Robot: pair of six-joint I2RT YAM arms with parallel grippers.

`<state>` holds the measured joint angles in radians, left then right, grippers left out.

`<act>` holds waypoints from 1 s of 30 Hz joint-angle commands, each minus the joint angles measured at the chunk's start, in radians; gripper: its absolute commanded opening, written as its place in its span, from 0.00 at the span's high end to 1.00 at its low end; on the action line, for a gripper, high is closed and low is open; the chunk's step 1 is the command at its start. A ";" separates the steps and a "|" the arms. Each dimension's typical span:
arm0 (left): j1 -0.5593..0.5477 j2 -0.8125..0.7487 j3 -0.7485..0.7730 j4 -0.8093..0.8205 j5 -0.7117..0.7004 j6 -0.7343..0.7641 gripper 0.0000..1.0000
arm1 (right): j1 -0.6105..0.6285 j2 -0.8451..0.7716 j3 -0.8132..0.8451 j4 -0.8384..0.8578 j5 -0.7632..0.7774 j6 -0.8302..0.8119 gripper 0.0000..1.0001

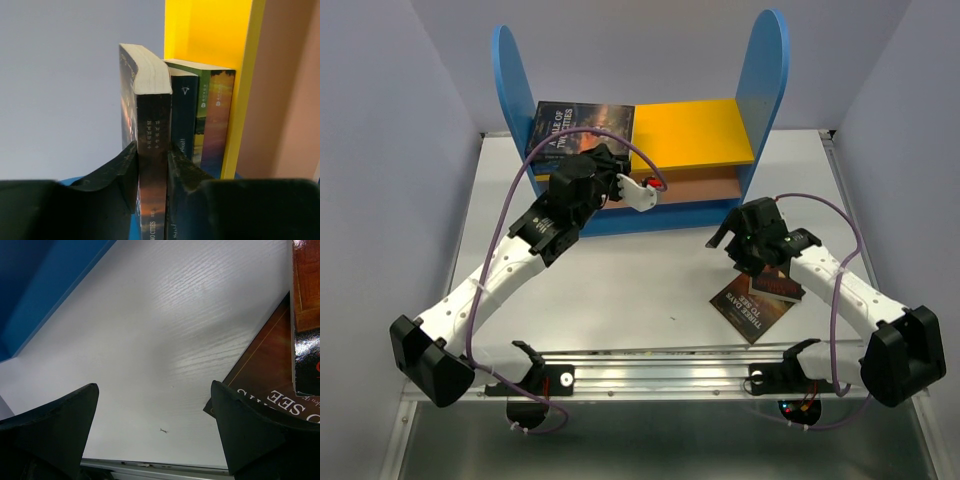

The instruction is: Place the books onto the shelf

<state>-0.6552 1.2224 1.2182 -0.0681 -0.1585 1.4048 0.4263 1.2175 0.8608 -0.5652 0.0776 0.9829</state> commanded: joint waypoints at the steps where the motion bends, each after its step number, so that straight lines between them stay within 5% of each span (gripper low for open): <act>1: -0.001 -0.001 0.076 -0.074 -0.038 -0.036 0.56 | -0.004 0.002 0.032 0.042 0.001 -0.001 0.00; 11: -0.007 0.028 0.219 -0.242 -0.013 -0.101 0.31 | -0.004 -0.009 0.014 0.050 -0.007 0.011 0.00; 13: -0.009 0.026 0.231 -0.271 0.000 -0.110 0.22 | -0.004 -0.012 0.014 0.050 -0.010 0.010 0.00; 14: -0.009 0.028 0.240 -0.309 0.020 -0.116 0.05 | -0.004 -0.013 0.015 0.048 -0.010 0.008 0.00; 15: -0.009 0.028 0.253 -0.324 0.028 -0.121 0.01 | -0.004 -0.015 0.017 0.050 -0.010 0.008 0.00; 25: -0.017 0.025 0.305 -0.358 0.046 -0.161 0.01 | -0.004 -0.036 0.015 0.048 -0.015 0.007 0.00; 30: -0.020 0.035 0.492 -0.510 0.230 -0.260 0.01 | -0.004 -0.044 0.017 0.048 -0.019 -0.004 0.00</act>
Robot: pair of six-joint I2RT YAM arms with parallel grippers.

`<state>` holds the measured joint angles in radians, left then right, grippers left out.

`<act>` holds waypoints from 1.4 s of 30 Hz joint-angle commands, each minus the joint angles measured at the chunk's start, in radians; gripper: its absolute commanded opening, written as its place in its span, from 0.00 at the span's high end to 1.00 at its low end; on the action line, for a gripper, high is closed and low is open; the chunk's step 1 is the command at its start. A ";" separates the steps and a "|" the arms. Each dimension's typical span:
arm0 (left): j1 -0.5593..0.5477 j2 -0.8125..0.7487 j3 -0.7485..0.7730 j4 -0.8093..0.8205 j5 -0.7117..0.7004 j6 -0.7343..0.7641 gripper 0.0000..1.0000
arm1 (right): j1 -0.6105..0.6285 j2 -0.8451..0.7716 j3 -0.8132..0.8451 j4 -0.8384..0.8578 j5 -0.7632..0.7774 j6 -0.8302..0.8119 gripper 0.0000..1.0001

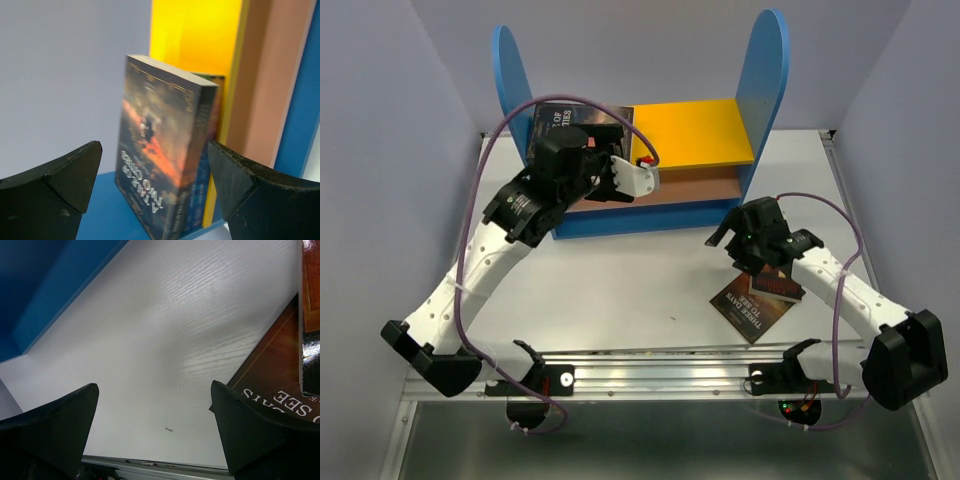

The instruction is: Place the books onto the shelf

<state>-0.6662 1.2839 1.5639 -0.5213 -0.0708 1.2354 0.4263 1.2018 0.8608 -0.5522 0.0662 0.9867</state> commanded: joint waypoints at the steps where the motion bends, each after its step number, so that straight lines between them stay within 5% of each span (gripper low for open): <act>1: -0.009 -0.021 0.210 -0.078 0.178 -0.105 0.01 | -0.004 -0.033 0.017 0.035 -0.011 -0.013 0.00; 7: -0.016 -0.003 0.366 -0.103 0.390 -0.241 0.01 | -0.004 -0.064 0.004 0.035 -0.020 -0.028 0.00; 10: -0.026 -0.012 0.354 0.059 0.416 -0.435 0.01 | -0.004 -0.090 -0.005 0.037 -0.005 -0.039 0.00; 12: -0.027 -0.029 0.305 0.320 0.325 -0.610 0.01 | -0.004 -0.097 -0.002 0.038 -0.006 -0.059 0.00; 13: -0.027 -0.047 0.244 0.484 0.177 -0.818 0.01 | -0.004 -0.100 0.004 0.047 -0.023 -0.113 0.00; 14: -0.027 -0.051 0.220 0.486 0.175 -0.935 0.01 | -0.004 -0.100 0.006 0.058 -0.034 -0.143 0.00; 15: -0.027 -0.054 0.200 0.565 0.011 -1.041 0.01 | -0.004 -0.107 0.007 0.061 -0.042 -0.164 0.00; 17: -0.027 -0.044 0.193 0.529 -0.075 -1.297 0.01 | -0.004 -0.113 0.018 0.060 -0.051 -0.236 0.00; 21: -0.030 -0.054 0.144 0.277 -0.194 -1.578 0.01 | -0.004 -0.119 0.037 0.054 -0.016 -0.302 0.00; 27: -0.039 -0.309 -0.233 0.201 -0.221 -1.786 0.01 | -0.004 -0.067 0.026 0.107 -0.017 -0.352 0.00; 29: -0.041 -0.379 -0.303 0.144 -0.259 -1.855 0.19 | -0.004 -0.041 0.027 0.115 -0.031 -0.364 0.00; 31: -0.039 -0.409 -0.321 0.115 -0.285 -1.889 0.60 | -0.004 -0.034 0.032 0.121 -0.035 -0.370 0.00; 33: -0.039 -0.403 -0.331 0.089 -0.331 -1.901 0.88 | -0.004 -0.041 0.034 0.124 -0.036 -0.376 0.00; 35: -0.039 -0.376 -0.309 0.058 -0.363 -1.903 1.00 | -0.004 -0.056 0.037 0.123 -0.022 -0.385 0.00; 42: -0.039 -0.163 -0.162 -0.037 -0.472 -1.929 1.00 | 0.005 -0.074 0.081 0.136 -0.042 -0.462 0.00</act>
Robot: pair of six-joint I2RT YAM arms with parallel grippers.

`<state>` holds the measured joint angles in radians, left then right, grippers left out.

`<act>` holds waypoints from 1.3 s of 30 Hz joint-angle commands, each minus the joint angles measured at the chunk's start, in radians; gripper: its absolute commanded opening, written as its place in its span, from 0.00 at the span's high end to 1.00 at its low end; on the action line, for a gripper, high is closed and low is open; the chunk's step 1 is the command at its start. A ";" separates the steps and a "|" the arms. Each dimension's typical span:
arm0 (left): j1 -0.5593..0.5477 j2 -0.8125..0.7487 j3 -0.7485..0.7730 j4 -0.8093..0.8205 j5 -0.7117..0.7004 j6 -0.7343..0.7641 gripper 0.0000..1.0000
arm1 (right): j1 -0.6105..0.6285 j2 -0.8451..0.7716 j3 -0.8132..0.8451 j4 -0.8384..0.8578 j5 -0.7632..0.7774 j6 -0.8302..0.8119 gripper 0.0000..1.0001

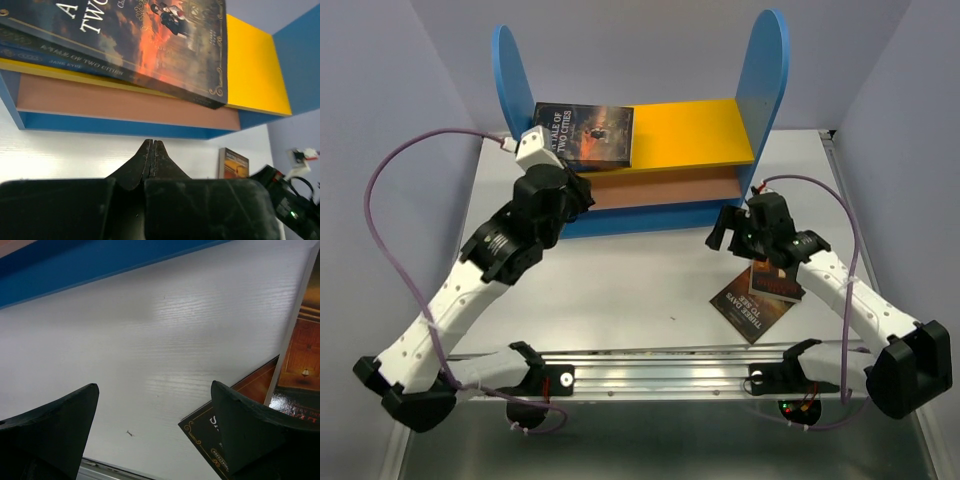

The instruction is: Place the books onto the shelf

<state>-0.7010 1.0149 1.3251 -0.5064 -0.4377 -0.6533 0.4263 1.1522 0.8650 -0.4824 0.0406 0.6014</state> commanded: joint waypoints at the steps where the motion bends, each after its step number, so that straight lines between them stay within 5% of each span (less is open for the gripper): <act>1: -0.003 0.119 0.086 -0.050 -0.113 -0.037 1.00 | 0.020 -0.020 0.089 0.073 -0.025 -0.087 0.00; 5: 0.018 0.157 0.120 -0.034 -0.128 -0.037 1.00 | 0.147 0.004 0.172 0.117 -0.045 -0.195 0.00; 9: 0.037 0.177 0.132 -0.023 -0.119 -0.032 1.00 | 0.288 0.099 0.369 0.113 0.100 -0.272 0.00; 24: 0.130 0.234 0.141 0.069 -0.059 0.014 1.00 | 0.307 0.464 0.909 0.082 0.320 -0.451 0.00; 39: 0.169 0.269 0.181 0.106 -0.079 0.052 1.00 | 0.307 0.655 1.138 0.084 0.325 -0.512 0.00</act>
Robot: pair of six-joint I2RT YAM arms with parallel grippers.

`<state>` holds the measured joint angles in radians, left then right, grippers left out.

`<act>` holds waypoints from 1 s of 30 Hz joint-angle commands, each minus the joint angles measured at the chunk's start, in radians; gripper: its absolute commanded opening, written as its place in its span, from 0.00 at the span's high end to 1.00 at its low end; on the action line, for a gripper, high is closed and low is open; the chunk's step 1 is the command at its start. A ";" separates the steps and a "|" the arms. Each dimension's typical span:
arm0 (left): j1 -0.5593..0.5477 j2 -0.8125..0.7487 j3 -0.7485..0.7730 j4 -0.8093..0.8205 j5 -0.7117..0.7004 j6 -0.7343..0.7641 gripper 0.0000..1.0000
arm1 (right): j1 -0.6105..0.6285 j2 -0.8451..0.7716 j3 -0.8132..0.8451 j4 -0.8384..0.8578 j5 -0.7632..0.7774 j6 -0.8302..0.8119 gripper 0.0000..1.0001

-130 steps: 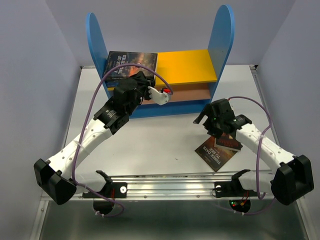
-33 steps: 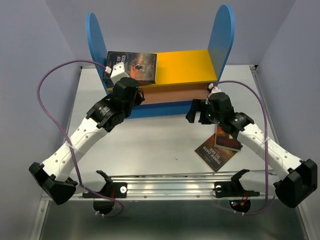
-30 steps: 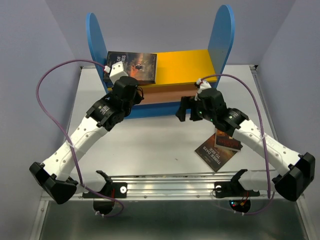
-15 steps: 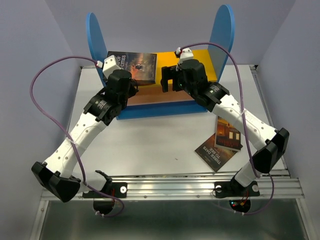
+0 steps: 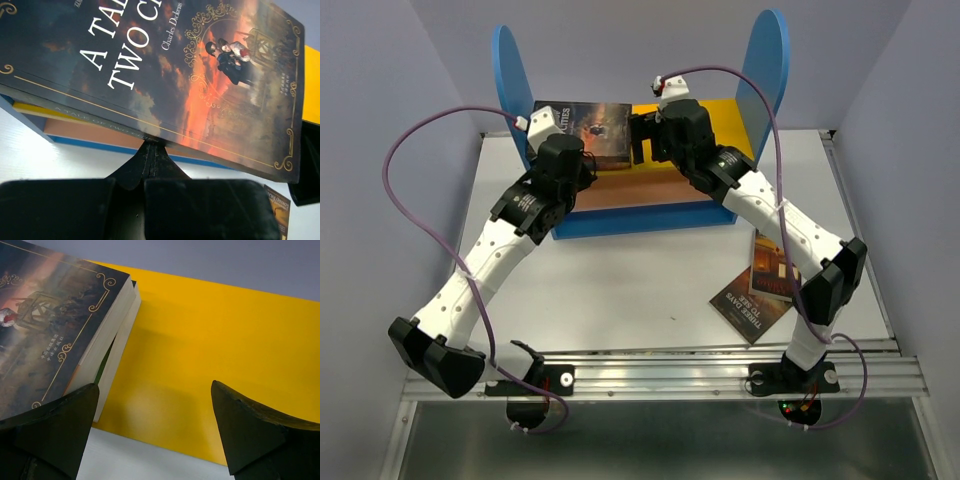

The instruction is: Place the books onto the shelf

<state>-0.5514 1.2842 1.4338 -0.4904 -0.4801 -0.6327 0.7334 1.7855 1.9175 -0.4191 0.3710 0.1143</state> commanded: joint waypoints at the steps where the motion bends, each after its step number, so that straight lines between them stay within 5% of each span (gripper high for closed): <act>1: 0.024 0.004 0.079 0.088 -0.040 0.034 1.00 | 0.000 0.029 0.097 0.020 -0.012 -0.028 0.00; 30: 0.085 -0.032 0.050 0.084 -0.028 0.057 1.00 | 0.000 0.118 0.189 0.019 -0.067 -0.064 0.00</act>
<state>-0.4755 1.2930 1.4761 -0.4820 -0.4831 -0.5842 0.7246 1.8816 2.0480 -0.4271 0.3439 0.0658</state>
